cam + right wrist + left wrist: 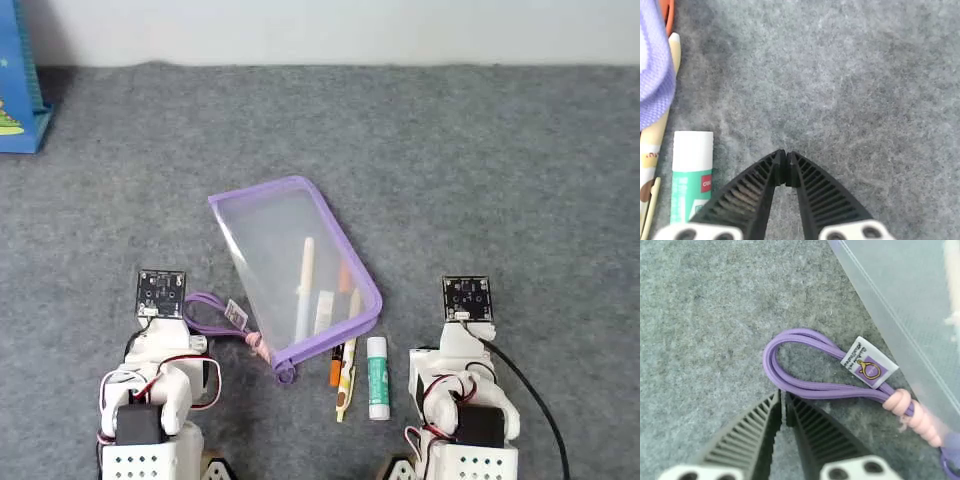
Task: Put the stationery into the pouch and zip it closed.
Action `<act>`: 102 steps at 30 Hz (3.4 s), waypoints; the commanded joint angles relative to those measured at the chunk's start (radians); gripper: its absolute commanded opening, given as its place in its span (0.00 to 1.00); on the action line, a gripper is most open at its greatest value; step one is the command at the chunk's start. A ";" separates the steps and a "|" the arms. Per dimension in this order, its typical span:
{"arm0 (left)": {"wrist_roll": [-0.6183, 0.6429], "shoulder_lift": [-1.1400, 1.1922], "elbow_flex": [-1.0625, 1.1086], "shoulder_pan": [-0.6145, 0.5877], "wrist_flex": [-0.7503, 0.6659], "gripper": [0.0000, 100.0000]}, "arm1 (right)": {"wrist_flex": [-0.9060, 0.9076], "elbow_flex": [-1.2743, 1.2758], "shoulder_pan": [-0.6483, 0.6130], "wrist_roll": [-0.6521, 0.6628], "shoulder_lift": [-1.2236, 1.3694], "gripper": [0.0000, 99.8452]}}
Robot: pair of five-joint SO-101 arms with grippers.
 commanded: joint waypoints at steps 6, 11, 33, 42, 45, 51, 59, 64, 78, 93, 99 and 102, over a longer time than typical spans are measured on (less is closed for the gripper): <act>0.011 -0.009 -0.015 -0.003 0.005 0.01 | 0.004 0.018 0.007 0.012 -0.008 0.01; 0.011 -0.009 -0.015 -0.003 0.005 0.01 | 0.004 0.018 0.007 0.012 -0.008 0.01; 0.011 -0.009 -0.015 -0.003 0.005 0.01 | 0.004 0.018 0.007 0.012 -0.008 0.01; 0.011 -0.009 -0.015 -0.003 0.005 0.01 | 0.004 0.018 0.007 0.012 -0.008 0.01; 0.011 -0.009 -0.015 -0.003 0.005 0.01 | 0.004 0.018 0.007 0.012 -0.008 0.01; 0.011 -0.009 -0.015 -0.003 0.005 0.01 | 0.004 0.018 0.007 0.012 -0.008 0.01; 0.011 -0.009 -0.015 -0.003 0.005 0.01 | 0.004 0.018 0.015 0.018 -0.007 0.01; 0.011 -0.009 -0.015 -0.003 0.005 0.01 | -0.004 -0.006 0.031 0.195 -0.008 0.01; 0.011 -0.009 -0.015 -0.002 0.005 0.01 | -0.036 -0.140 -0.036 0.313 -0.005 0.01; 0.011 -0.009 -0.015 -0.002 0.005 0.01 | 0.085 -0.281 -0.381 0.195 -0.001 0.01; 0.011 -0.009 -0.015 -0.002 0.005 0.01 | 0.030 -0.311 -0.390 0.195 0.202 0.01; 0.011 -0.009 -0.015 -0.002 0.005 0.01 | 0.015 -0.394 -0.390 0.186 0.392 0.01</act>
